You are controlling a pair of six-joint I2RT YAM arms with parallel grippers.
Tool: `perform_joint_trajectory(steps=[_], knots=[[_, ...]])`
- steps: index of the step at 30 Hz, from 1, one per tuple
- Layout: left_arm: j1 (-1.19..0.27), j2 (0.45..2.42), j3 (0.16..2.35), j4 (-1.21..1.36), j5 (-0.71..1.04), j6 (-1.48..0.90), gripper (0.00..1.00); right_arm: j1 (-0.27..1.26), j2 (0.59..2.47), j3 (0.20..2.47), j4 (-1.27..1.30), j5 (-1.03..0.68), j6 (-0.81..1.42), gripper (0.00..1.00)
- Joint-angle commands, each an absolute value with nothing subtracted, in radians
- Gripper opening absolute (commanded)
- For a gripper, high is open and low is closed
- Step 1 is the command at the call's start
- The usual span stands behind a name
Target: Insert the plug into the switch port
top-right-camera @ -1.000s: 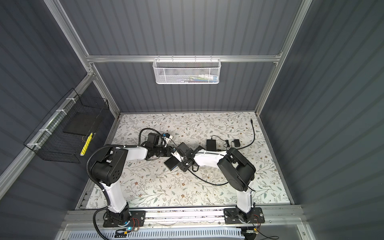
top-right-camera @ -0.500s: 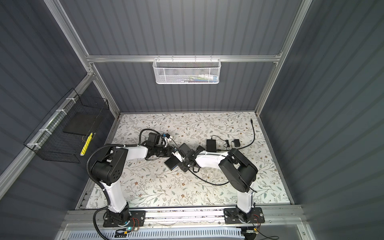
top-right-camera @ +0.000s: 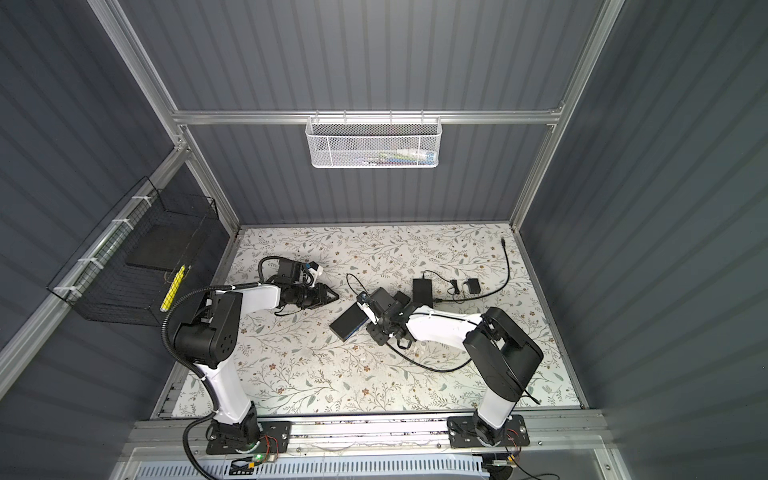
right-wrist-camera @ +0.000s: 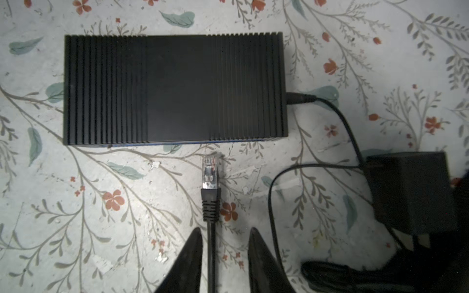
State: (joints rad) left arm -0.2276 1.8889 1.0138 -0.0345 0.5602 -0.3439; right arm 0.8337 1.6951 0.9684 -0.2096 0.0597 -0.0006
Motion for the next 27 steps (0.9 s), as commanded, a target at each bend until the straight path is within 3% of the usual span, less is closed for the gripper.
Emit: perform_joint_trajectory(steps=[1, 13, 27], knots=[[-0.232, 1.881, 0.994, -0.188, 0.502, -0.323, 0.43, 0.833, 1.702, 0.969, -0.232, 0.041, -0.006, 0.33], [-0.265, 1.825, 0.979, -0.218, 0.528, -0.302, 0.43, 0.828, 1.825, 1.021, -0.222, -0.005, -0.023, 0.32], [-0.309, 1.824, 0.978, -0.216, 0.556, -0.292, 0.44, 0.827, 1.829, 1.019, -0.226, -0.016, -0.017, 0.01]])
